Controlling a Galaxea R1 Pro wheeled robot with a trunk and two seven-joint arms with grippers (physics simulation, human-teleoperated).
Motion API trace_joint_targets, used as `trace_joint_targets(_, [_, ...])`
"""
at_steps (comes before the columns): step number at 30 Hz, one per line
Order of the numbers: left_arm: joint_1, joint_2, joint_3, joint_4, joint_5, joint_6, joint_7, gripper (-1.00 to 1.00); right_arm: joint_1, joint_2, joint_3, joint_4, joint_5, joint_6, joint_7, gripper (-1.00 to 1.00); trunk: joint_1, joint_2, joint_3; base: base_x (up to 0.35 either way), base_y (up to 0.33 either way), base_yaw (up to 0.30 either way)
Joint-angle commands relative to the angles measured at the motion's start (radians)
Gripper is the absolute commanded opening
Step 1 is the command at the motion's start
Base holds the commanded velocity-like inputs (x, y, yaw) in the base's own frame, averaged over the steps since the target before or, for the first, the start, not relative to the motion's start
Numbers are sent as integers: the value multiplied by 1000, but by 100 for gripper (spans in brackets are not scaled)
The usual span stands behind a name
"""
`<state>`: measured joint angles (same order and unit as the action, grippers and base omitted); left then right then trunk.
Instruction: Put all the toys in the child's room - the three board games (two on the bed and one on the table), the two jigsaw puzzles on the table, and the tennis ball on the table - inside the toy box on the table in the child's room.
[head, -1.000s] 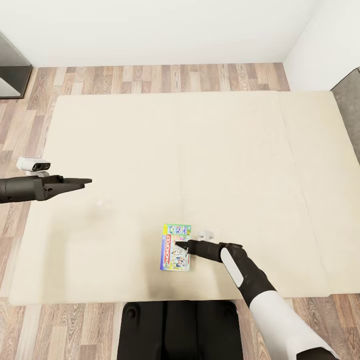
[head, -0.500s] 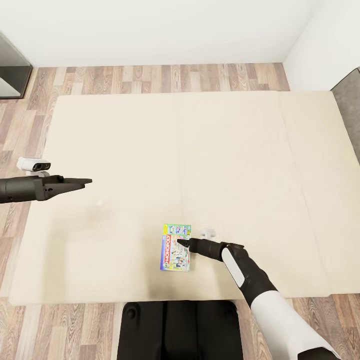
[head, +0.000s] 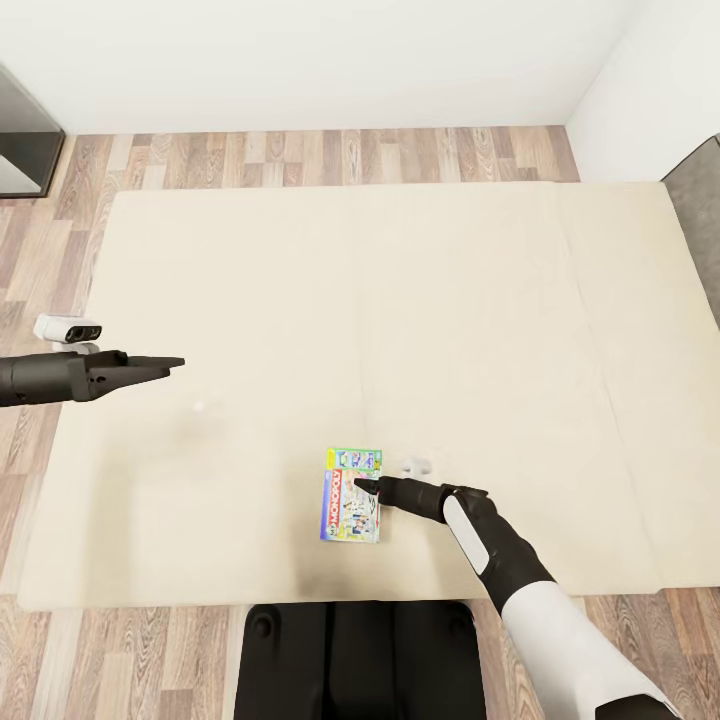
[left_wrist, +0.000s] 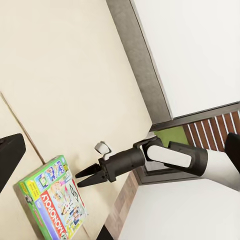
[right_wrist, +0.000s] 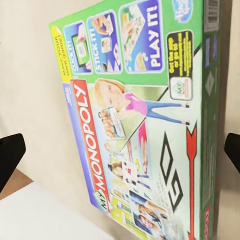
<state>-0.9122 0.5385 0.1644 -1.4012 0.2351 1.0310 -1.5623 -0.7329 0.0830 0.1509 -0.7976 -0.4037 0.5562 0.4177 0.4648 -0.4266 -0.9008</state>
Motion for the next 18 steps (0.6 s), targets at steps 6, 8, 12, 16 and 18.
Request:
trace_joint_targets(6, [0,1,0,0,0,11,-4,100,0,0,1,0,-4,6,-1,100,1,-1,-1,0,0,0])
trace_joint_targets(8, [-1,1,0,0,0,11,-4,100,0,0,1,0,-4,5,-1,100,1,-1,-1,0,0,0])
trace_joint_targets(12, [-1,1,0,0,0,11,-4,100,0,0,1,0,-4,5,-2,100,1,-1,-1,0,0,0])
trace_joint_targets(16, [0,1,0,0,0,11,-4,100,0,0,2,0,-4,5,-1,100,1,-1,-1,0,0,0])
trace_joint_targets(18, [0,1,0,0,0,11,-4,100,0,0,2,0,-3,5,-2,100,1,-1,-1,0,0,0])
